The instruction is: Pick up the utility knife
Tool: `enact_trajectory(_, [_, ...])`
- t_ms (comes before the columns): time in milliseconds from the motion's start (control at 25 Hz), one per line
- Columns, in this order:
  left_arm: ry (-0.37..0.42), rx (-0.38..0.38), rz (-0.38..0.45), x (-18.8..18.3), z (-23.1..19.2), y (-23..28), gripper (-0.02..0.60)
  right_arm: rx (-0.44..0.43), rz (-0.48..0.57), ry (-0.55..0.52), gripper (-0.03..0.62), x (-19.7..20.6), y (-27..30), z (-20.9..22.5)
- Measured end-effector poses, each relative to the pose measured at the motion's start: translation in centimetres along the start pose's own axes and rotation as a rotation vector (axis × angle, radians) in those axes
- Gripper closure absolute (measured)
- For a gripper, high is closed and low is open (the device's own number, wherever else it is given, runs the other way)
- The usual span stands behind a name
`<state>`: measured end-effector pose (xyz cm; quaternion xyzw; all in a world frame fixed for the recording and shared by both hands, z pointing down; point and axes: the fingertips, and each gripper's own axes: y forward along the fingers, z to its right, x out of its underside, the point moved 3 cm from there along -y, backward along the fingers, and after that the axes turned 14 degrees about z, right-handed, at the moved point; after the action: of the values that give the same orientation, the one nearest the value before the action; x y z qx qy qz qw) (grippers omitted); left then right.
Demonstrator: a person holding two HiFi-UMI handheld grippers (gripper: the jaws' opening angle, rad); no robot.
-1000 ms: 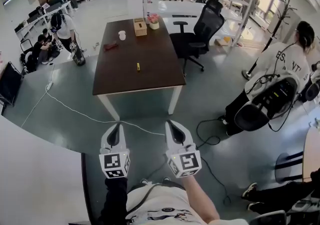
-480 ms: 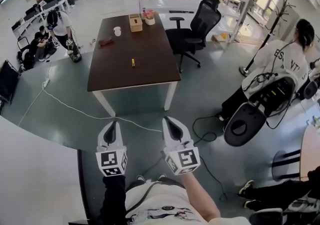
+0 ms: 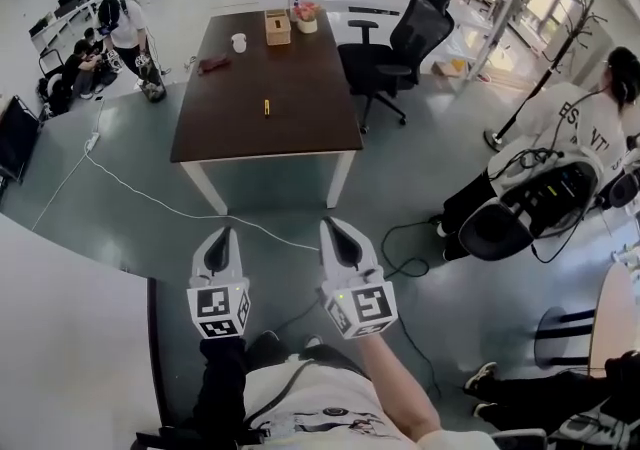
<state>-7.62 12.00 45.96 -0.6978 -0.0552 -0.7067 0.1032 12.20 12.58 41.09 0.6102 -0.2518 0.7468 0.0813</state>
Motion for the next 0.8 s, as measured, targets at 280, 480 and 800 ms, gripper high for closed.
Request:
enact_trajectory(280, [0.007,-0.002,-0.028,0.9,-2.1,2.4,0.583,0.026,-0.035,0.036,0.592,2.3,2.7,1.2])
enact_trajectory(480, [0.01,0.032,0.014,0.9,-6.0,7.4,0.583,0.045,-0.035,0.029,0.592,4.4,7.7,1.6])
enact_trajectory(800, [-0.012,0.067,-0.001,1.2,-11.4,14.9,0.583,0.119,-0.014,0.001,0.592,5.3,15.6,3.4])
